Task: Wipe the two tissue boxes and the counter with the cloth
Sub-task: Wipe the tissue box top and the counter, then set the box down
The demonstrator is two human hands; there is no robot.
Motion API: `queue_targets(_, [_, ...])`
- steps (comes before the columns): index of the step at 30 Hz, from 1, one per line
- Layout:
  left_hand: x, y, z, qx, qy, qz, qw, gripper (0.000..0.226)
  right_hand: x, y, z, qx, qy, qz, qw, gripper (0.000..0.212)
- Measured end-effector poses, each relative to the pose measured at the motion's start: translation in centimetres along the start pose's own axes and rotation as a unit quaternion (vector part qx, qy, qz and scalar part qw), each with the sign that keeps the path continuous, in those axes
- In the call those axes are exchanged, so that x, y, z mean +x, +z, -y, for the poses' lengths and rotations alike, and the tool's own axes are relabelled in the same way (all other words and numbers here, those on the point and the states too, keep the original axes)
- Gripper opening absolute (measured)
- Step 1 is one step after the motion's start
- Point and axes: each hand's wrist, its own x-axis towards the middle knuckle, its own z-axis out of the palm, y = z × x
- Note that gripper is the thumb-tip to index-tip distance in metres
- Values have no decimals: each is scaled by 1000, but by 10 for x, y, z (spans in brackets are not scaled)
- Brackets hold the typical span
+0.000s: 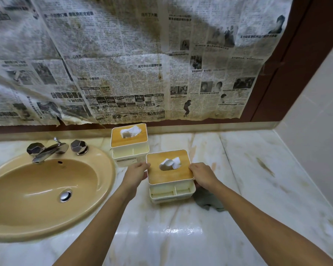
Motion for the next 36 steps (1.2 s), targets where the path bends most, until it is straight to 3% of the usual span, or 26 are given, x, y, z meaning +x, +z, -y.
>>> queue_targets(3, [8,18,-27,27,42,6,999,24,4,-17,-1,26,-6,-32,999,44])
queue_targets(6, [19,44,-60,31,89,51,994,41,15,-45,4,2,-30,-94,995,38])
queue_targets(10, [49,84,-88,16,98,93,991,48,41,-92,6,-33,-21,-157,987,38])
queue_targets(21, [141,191,-70,3,23,143,989,39,115,-169,-45,-102,71,-139,983,34])
queue_targets(36, [184,222,-66,-34,31,136,990,33,156,-200,-65,-100,67,-151,981,40])
